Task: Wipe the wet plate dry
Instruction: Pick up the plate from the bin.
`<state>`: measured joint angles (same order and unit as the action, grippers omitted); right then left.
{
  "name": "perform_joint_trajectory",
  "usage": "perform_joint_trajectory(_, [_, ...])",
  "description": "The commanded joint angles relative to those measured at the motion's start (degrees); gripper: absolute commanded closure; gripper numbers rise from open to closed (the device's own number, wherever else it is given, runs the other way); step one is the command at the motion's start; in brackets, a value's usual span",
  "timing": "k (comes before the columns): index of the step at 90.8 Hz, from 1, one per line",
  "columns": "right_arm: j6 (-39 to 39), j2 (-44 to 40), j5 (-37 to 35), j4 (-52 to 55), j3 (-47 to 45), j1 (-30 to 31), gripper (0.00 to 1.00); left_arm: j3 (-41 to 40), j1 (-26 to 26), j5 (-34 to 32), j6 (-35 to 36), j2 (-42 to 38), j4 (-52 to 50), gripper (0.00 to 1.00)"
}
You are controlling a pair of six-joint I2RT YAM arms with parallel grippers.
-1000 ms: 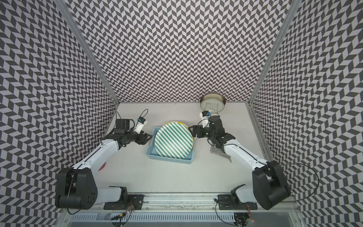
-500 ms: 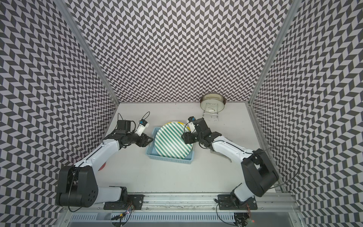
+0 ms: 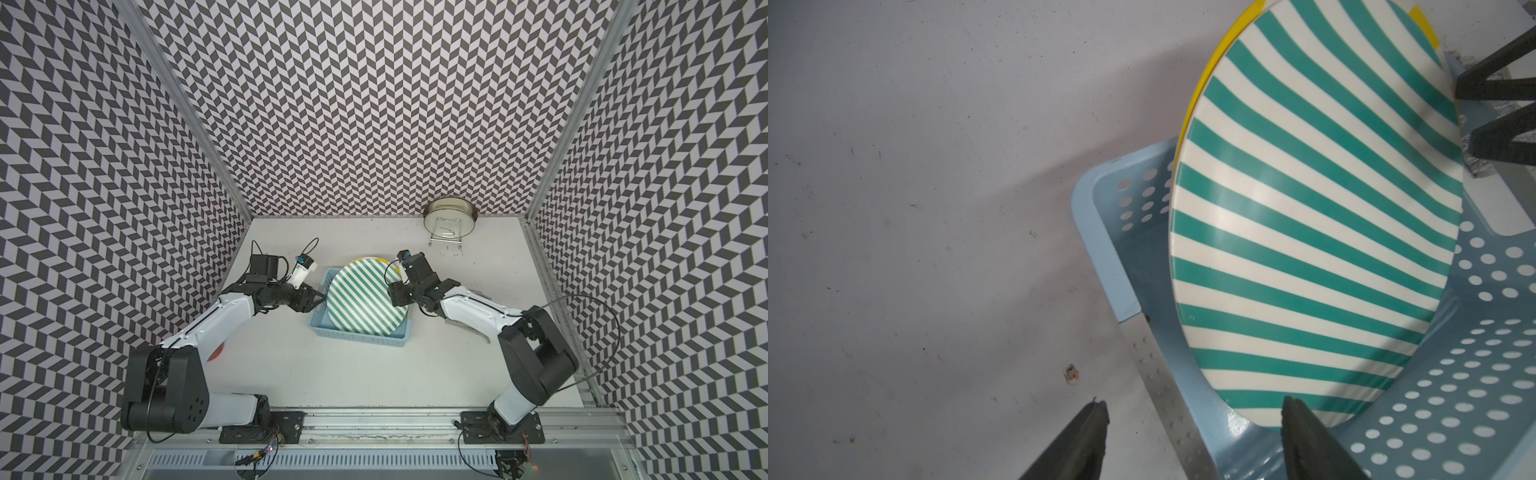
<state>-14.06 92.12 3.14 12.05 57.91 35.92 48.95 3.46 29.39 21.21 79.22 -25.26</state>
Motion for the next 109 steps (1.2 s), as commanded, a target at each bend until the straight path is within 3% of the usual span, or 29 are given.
perform_joint_trajectory(1, [0.0,-0.1,-3.0,-0.4,1.5,1.1,0.29,-0.1,-0.1,1.5,0.8,0.6,-0.8,0.33])
perform_joint_trajectory(35, [-0.3,-2.7,-4.0,0.8,2.3,1.3,0.29,-0.1,0.0,1.6,0.8,0.6,-1.0,0.33])
perform_joint_trajectory(109, [-1.3,2.8,0.9,-1.7,0.8,1.3,0.34,-0.2,0.0,2.2,0.8,1.3,-1.0,0.32])
